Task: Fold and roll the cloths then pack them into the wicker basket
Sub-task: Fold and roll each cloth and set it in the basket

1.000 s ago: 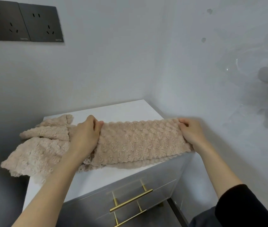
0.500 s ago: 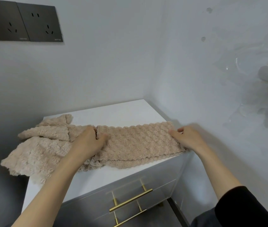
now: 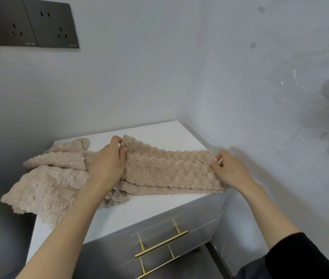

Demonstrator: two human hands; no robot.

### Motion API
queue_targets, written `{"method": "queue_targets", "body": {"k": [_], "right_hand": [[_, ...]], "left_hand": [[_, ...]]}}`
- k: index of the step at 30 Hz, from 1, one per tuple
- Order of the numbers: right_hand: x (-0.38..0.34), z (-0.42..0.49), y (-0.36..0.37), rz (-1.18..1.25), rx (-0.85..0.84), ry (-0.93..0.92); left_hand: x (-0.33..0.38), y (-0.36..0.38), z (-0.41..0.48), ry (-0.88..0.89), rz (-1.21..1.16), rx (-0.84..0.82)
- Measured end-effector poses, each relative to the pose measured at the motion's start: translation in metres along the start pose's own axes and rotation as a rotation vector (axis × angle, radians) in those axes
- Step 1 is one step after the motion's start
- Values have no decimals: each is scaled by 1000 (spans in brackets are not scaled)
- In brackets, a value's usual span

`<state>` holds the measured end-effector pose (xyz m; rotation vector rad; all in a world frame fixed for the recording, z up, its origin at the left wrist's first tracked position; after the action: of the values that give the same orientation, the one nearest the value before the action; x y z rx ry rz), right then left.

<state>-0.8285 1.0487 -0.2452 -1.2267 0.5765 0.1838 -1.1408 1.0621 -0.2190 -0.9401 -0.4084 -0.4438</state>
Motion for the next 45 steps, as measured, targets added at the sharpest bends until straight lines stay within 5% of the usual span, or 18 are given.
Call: {"method": "queue_targets", "body": {"k": [6,21,34,38,41,45], "right_hand": [[-1,-2,-4,-47,63,18],[-5,-5,-10,-35,203,-67],[3,-8,3,-88,-138,137],[-3,-8,-1,-113,-199,149],[-10,-6,-12,-111,-89,97],[-26,-1,-34,-189,284,-74]], "left_hand": [[-5,-4,-8,-38,179,-10],[5,-22,-13,39,-14,76],[-6,-6,-16,-44,261,-122],[-5,2,-11,-61,166,-189],[3,2,-7,-60,26,-196],[10,6,-13,-248,-271,-337]]}}
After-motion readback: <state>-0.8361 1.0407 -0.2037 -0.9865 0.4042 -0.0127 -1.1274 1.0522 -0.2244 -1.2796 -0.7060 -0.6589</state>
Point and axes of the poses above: each hand's wrist, its own z-axis towards the middle knuckle, its own y-axis out of the palm, x = y × z, the point moved 5 cm from there along z, towards the middle knuckle, and after that the axes turned 12 degrees about x, right-handed, at the moved point
